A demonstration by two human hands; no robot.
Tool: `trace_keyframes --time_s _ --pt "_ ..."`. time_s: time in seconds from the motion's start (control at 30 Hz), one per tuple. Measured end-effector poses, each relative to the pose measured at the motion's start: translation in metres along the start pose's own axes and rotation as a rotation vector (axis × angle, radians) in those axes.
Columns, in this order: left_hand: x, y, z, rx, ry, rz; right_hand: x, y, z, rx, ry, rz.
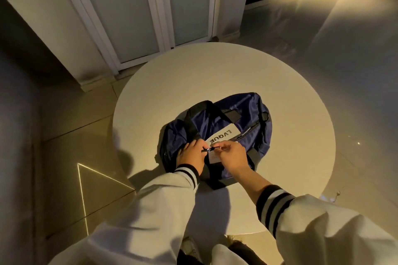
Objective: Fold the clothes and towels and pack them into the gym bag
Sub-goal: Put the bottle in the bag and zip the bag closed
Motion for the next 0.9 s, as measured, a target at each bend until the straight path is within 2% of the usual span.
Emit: trace_keyframes --time_s 0.13,0.23,0.33,0.47,0.6,0.8,0.9 --pt "0.008 -0.001 0.024 0.119 0.006 -0.017 0.044 0.018 -0.028 -0.106 0.022 -0.117" --pt "0.004 -0.003 0.023 0.137 0.068 -0.034 0.069 0.029 -0.038 -0.068 -0.038 -0.118" --pt "-0.017 0.004 -0.013 0.061 0.089 -0.041 0.067 0.029 -0.034 -0.014 -0.016 -0.079" --pt "-0.054 0.028 -0.078 -0.089 0.007 0.031 0.066 0.028 -0.023 0.179 -0.104 -0.04" --pt "-0.072 0.047 -0.096 -0.038 0.044 0.042 0.091 0.044 -0.038 0.13 -0.152 -0.05" --pt "-0.065 0.053 -0.073 0.118 0.117 -0.018 0.166 0.087 -0.076 -0.062 0.012 -0.21" --pt "-0.069 0.056 -0.098 0.081 0.145 -0.066 0.171 0.095 -0.07 0.051 -0.102 -0.229"
Point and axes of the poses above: each hand's wrist, its own y-axis towards the middle knuckle, its own x-axis out of the back of the hand, z = x × y, the point moved 8 cm from there along y, towards the middle knuckle, and after that the axes turned 10 degrees about -y, right-handed, at the moved point
